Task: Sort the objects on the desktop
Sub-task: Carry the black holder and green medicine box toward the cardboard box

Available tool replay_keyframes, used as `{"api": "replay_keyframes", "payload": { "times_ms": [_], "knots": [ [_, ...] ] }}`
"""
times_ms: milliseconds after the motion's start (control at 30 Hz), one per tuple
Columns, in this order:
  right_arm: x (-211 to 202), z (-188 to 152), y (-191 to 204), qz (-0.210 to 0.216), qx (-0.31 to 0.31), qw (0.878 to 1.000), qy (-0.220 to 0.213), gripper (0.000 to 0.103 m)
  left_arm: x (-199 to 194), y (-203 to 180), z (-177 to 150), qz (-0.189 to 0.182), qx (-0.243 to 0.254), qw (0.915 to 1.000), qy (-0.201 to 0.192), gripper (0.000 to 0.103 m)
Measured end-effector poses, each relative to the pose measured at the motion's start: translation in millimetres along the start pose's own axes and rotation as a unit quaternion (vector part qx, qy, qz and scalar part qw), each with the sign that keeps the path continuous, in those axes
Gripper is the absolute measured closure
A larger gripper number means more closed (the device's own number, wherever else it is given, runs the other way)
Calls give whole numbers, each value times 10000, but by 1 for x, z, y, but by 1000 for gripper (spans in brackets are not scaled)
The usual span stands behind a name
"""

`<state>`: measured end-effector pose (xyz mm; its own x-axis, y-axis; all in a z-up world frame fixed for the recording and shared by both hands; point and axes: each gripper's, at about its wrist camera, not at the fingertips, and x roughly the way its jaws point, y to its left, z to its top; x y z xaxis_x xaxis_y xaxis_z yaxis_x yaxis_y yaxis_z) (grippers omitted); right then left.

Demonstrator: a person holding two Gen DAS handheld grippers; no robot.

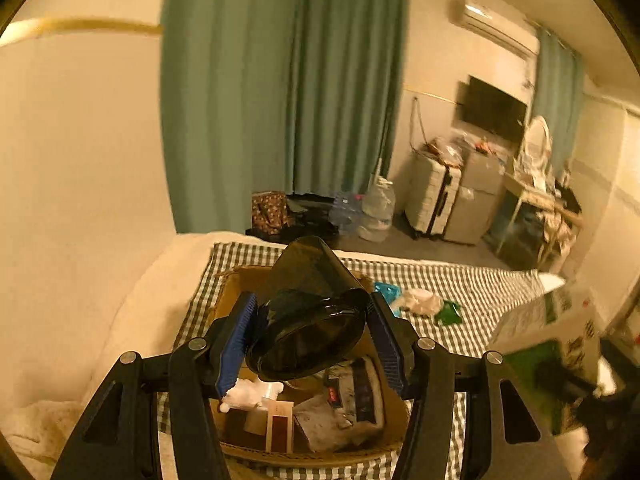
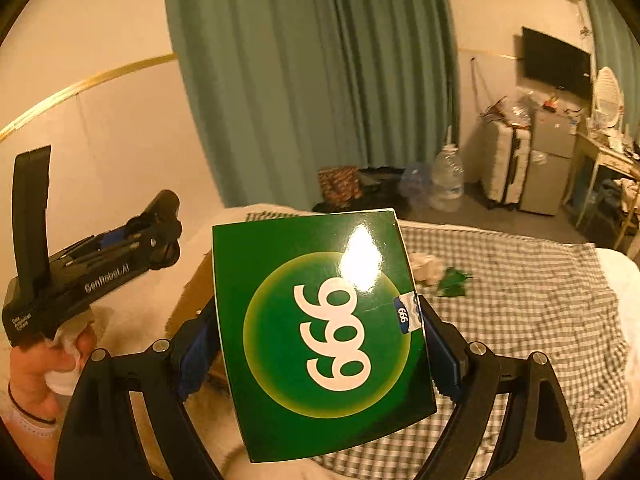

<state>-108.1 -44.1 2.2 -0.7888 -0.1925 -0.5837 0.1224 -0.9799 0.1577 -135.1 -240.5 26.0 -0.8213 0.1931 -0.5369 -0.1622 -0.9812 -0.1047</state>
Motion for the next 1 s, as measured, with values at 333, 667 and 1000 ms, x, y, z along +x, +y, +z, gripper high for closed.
{"api": "replay_keyframes", "payload": {
  "times_ms": [333, 667, 1000],
  "knots": [
    [87, -1, 31, 67, -29, 9986, 528, 15, 46, 30, -28, -43, -47, 9985, 537, 45],
    [114, -1, 40, 188, -18, 9988, 443, 12, 80, 35, -52, 311, 146, 9947, 973, 25],
    [86, 10, 27, 259, 212, 9989, -313, 5, 75, 27, -57, 900, 353, 9923, 777, 0]
  ]
}}
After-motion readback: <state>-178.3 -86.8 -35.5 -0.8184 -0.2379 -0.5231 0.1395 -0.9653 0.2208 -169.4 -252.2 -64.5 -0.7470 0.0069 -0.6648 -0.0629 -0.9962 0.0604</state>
